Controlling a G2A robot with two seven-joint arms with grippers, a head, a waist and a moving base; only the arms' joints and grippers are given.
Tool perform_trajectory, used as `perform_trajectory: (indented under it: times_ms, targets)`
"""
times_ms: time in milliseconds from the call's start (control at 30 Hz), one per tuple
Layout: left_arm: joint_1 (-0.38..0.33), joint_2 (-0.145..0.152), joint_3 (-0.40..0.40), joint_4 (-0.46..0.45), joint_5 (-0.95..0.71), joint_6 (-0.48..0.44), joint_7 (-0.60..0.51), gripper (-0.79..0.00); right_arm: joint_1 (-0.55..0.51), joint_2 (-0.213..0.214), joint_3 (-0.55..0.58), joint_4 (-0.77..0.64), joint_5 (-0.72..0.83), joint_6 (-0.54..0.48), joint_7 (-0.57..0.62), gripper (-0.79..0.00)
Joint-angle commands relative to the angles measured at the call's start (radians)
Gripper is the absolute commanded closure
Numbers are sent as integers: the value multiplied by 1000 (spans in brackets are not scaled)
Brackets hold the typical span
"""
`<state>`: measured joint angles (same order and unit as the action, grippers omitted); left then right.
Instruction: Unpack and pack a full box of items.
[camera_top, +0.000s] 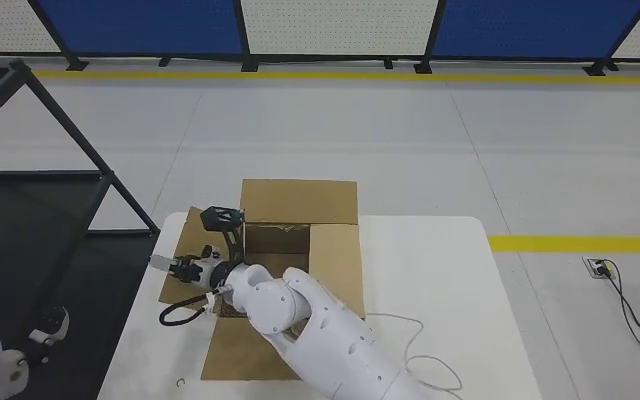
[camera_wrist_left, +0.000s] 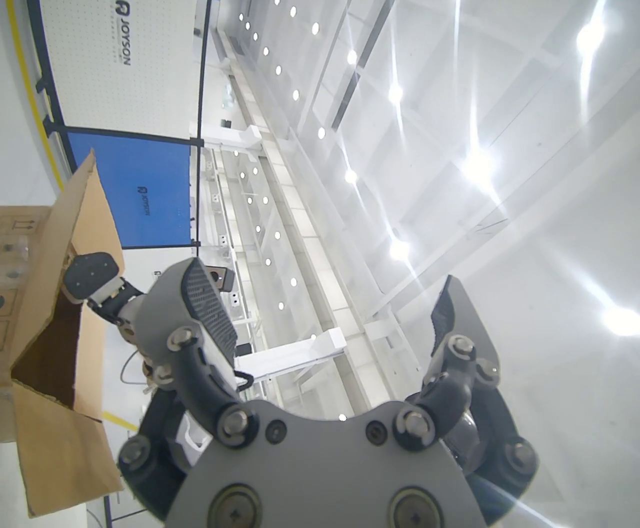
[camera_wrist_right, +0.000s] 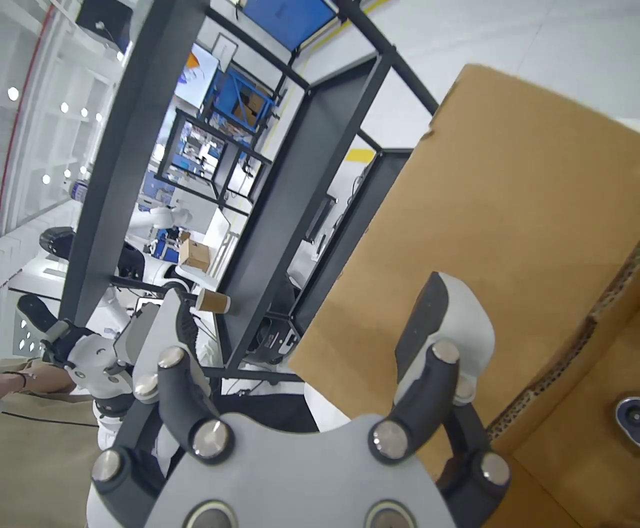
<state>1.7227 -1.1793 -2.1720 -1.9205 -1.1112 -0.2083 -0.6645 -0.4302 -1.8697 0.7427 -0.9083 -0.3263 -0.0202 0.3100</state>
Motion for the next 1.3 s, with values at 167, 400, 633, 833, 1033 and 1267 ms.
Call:
perform_trajectory:
  times_ms: [167,400,633,833,1033,1267]
  targets:
    - [-12,0,59,-69,125,15,-15,-785,-384,120,181,-527,-252,99,48,-785]
    - [-74,1,166,-55,342,-12,53,-785,-674,179,291,-825,-339,38,123,-785]
    - [-155,-2,265,33,505,-14,177,-785,-738,195,311,-875,-347,18,138,-785]
    - [-195,-1,293,84,536,-2,192,-785,-724,202,313,-884,-349,21,160,-785]
    - [-189,-4,292,67,489,-23,190,-785,-706,206,311,-882,-347,19,171,-785]
    - [-196,-3,311,97,592,-22,223,-785,-698,212,310,-874,-337,9,168,-785]
